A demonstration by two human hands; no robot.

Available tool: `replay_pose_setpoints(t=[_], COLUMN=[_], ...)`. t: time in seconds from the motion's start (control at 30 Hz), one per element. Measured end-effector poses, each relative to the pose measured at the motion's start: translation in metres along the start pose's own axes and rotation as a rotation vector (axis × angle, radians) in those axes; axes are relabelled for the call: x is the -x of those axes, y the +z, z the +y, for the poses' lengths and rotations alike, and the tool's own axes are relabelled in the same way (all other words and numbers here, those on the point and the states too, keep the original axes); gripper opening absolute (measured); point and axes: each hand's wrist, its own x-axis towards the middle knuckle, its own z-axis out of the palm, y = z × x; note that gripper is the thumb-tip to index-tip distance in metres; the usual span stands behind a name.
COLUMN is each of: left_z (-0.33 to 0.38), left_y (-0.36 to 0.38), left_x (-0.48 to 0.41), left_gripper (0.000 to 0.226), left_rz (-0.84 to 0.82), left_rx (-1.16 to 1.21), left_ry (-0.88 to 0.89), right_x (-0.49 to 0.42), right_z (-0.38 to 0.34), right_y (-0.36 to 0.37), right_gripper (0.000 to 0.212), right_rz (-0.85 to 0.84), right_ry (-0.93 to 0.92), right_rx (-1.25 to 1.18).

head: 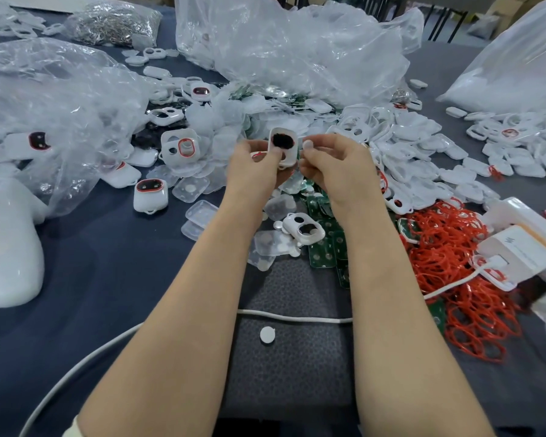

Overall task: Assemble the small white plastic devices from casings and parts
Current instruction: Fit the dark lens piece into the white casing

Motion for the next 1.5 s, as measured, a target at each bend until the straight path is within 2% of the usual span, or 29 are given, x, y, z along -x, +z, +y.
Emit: replay_pose_setpoints(t=[0.17,0.27,0.43,0.53,0.6,0.8,0.9,1.23,1.5], left_z=[0.001,0.002,0.002,0.002,0.0,-0.004,-0.005,-0.007,-0.005], left_y=[0.002,0.002,0.001,0.001,0.001,0.0,0.001,0.002,0.003], left_x=[0.001,0.001,0.002,0.001,0.0,-0.002,-0.001,0.004,0.006], left_gripper=[0.022,0.02,0.022,0.02,0.018,0.013,0.012,0.014,0.013], left_rz=[-0.024,-0.027,-0.026,-0.027,-0.031,-0.049,-0.051,-0.089,-0.07], left_rx=[0.021,0.065,0.057,0.058,0.045,0.008,-0.007,-0.025,0.031], left_ry=[-0.038,-0.051,-0.059,-0.055,-0.048,0.018,0.054,0.097,0.106], right_x=[-0.001,-0.001,0.0,0.0,0.0,0.004,0.004,0.003,0.003], right_z=[0.0,0.0,-0.003,-0.003,-0.001,0.003,0.004,0.013,0.013], right_y=[0.0,0.0,-0.001,-0.001,0.002,0.013,0.016,0.021,0.022], right_gripper=[0.01,0.009,0.015,0.015,0.01,0.006,0.008,0.012,0.026], right_rz=[0.003,0.019,-0.036,-0.031,0.002,0.108,0.129,0.16,0.157], right_ry=[0.022,0.044,0.18,0.192,0.132,-0.22,-0.327,-0.371,-0.274], right_rx=[-0.039,-0.055,-0.335,-0.404,-0.34,0.209,0.369,0.529,0.37])
